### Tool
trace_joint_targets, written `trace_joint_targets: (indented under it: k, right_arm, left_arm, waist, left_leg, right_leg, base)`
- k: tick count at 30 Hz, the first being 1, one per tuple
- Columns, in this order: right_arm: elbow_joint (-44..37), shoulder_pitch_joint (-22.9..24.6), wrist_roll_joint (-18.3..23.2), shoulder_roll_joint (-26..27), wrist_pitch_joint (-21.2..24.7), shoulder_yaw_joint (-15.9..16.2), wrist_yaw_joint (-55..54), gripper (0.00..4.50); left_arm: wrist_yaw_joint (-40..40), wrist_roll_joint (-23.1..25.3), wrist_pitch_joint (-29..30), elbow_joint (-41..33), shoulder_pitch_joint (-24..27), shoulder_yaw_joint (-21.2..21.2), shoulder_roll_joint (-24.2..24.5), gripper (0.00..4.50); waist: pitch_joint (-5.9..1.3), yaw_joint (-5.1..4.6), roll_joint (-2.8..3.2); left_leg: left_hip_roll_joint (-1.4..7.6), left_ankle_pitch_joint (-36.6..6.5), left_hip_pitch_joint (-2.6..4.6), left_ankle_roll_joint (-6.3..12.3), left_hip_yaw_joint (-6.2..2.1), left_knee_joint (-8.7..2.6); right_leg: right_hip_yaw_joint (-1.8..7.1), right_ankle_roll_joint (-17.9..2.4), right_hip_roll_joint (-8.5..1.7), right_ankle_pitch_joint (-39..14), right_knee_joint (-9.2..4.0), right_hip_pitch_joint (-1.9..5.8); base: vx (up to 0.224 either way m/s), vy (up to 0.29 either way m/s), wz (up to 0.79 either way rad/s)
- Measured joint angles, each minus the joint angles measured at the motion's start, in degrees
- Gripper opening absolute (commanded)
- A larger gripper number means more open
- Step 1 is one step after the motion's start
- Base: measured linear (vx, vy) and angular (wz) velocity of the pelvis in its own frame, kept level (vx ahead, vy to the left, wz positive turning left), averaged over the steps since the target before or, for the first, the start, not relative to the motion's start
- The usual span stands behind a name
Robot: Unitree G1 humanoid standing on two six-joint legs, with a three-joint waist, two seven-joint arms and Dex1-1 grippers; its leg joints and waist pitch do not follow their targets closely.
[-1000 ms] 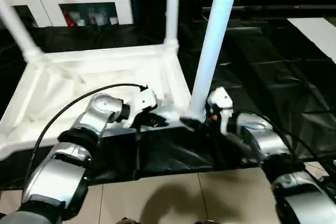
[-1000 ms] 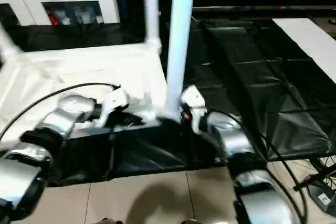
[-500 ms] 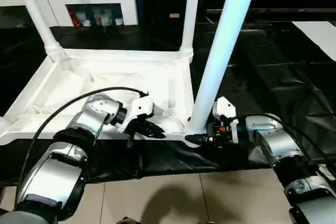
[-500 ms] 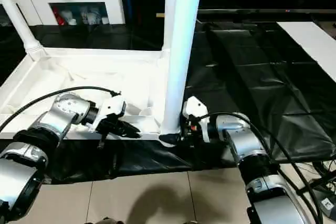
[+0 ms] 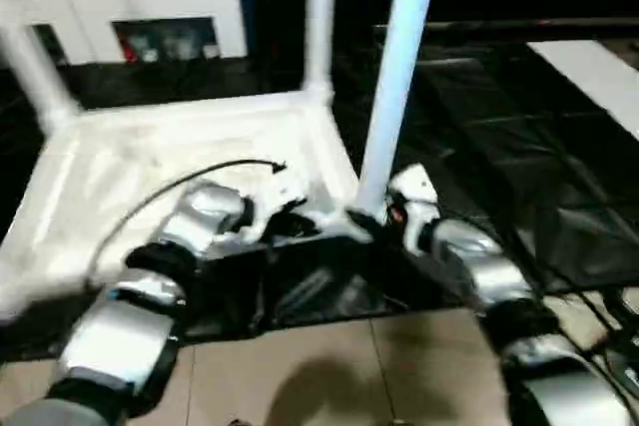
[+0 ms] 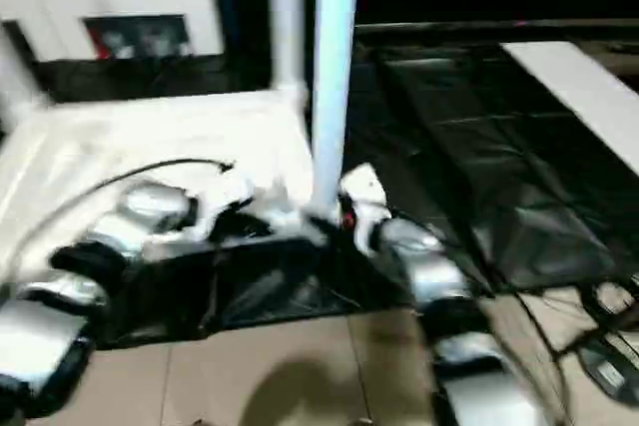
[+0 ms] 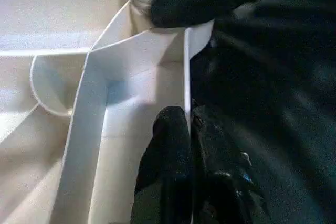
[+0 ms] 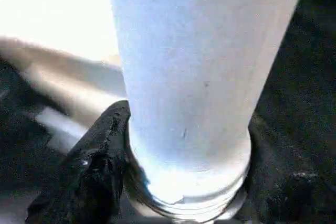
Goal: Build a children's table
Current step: Rotate leg to tighten
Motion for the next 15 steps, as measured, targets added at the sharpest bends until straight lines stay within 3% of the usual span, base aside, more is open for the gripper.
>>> trace_joint_targets:
  k: [7, 8, 15]
  right_arm:
    - [6.2, -3.7, -1.0, 4.1, -2.4, -1.6, -11.2, 2.72]
    - [7.2, -4.0, -1.0, 4.2, -3.3, -1.8, -11.3, 3.28]
    - [8.5, -4.5, -1.6, 3.5, -5.4, -2.1, -7.7, 3.94]
  left_arm:
    - [4.8, 0.0, 2.7, 0.1, -0.1, 1.2, -1.8, 0.00]
    - [5.0, 0.0, 2.7, 0.1, -0.1, 1.2, -1.8, 0.00]
    - [3.7, 0.0, 1.1, 0.0, 0.0, 1.1, -1.6, 0.00]
  waist:
    - [-0.11, -1.19, 0.25]
    - [-0.11, -1.20, 0.25]
    - [-0.11, -1.06, 0.26]
  left_leg:
    - [-0.12, 0.0, -0.02, 0.02, -0.03, -0.01]
    - [-0.12, 0.0, -0.02, 0.02, -0.03, -0.01]
    - [-0.11, 0.0, -0.27, 0.03, -0.02, -0.03]
  right_leg:
    - [0.06, 0.0, -0.01, 0.0, -0.41, -0.01]
    - [0.06, 0.0, -0.01, 0.0, -0.41, -0.01]
    - [0.08, -0.1, -0.01, 0.1, -0.39, -0.14]
  base:
    - [0.000, 0.000, 0.00]
    - [0.000, 0.000, 0.00]
    - [0.000, 0.000, 0.00]
